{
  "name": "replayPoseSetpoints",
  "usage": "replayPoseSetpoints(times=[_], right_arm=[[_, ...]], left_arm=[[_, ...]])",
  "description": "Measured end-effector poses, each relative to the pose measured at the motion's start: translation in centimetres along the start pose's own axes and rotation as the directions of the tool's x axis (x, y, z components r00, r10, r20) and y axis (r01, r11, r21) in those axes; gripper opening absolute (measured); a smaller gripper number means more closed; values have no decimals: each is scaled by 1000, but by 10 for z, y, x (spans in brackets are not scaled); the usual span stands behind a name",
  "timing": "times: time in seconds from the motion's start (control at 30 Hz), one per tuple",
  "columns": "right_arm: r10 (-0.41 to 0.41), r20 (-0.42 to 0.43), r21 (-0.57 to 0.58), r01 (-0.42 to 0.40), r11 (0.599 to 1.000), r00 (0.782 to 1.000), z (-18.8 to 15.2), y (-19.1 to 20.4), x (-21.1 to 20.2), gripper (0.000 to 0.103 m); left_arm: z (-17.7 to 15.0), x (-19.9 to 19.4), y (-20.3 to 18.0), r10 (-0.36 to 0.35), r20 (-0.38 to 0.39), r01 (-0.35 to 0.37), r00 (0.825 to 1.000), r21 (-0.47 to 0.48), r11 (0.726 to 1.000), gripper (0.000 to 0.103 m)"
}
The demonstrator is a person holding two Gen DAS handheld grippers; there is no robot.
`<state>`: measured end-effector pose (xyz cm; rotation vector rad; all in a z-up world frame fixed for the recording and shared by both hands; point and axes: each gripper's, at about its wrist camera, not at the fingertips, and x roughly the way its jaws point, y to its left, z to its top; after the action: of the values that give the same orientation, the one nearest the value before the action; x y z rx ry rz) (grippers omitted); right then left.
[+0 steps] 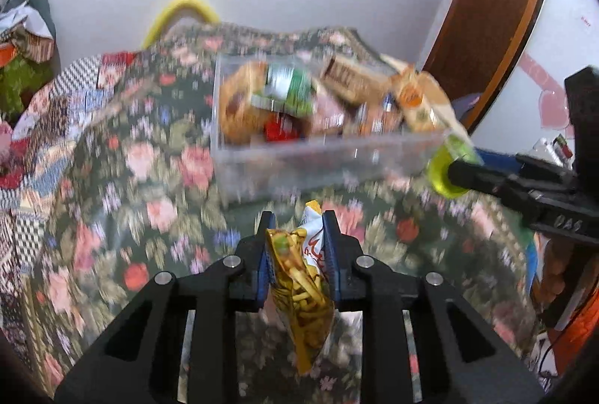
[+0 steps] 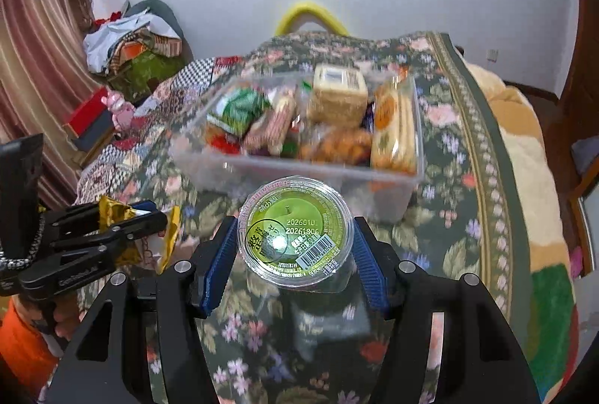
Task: Organize snacks
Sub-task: 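Lower the chip bag into the box with the left tool while the right sets the jelly cup in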
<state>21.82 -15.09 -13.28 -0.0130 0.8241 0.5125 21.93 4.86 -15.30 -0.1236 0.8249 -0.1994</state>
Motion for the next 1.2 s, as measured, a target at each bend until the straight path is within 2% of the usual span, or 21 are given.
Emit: replayPoseSetpoints(times=[0.2, 0.4, 0.57, 0.77, 0.8, 0.87, 0.97, 1.07, 1.2], right_arm=[[-2, 43, -3, 2, 1000, 999, 22, 2, 7, 57], [-7, 59, -15, 8, 1000, 998, 44, 9, 25, 57], [-18, 41, -34, 19, 999, 999, 53, 13, 47, 57], [-29, -9, -37, 29, 999, 1000, 45, 11, 64, 57], [-25, -13, -38, 25, 999, 1000, 44, 11, 64, 57], [-28, -18, -41, 27, 999, 999, 43, 12, 64, 57], [-35, -25, -49, 34, 998, 999, 45, 12, 63, 58], [-37, -11, -50, 36, 998, 999, 47, 14, 55, 58], [-42, 23, -56, 43, 998, 999, 51, 14, 41, 59]], left_arm=[[40, -2, 3, 9, 82, -9, 997, 0, 1000, 24], [72, 24, 15, 31, 94, -29, 995, -21, 999, 24], [80, 49, 25, 51, 96, -47, 994, -40, 998, 24], [73, 71, 36, 62, 70, -58, 996, -66, 996, 28], [72, 73, 37, 65, 66, -61, 996, -66, 996, 29], [71, 76, 38, 76, 51, -73, 996, -65, 995, 45], [71, 74, 39, 56, 44, -53, 997, -71, 996, 50], [72, 63, 36, 71, 61, -67, 996, -65, 996, 57], [77, 41, 32, 59, 90, -54, 994, -61, 997, 58]])
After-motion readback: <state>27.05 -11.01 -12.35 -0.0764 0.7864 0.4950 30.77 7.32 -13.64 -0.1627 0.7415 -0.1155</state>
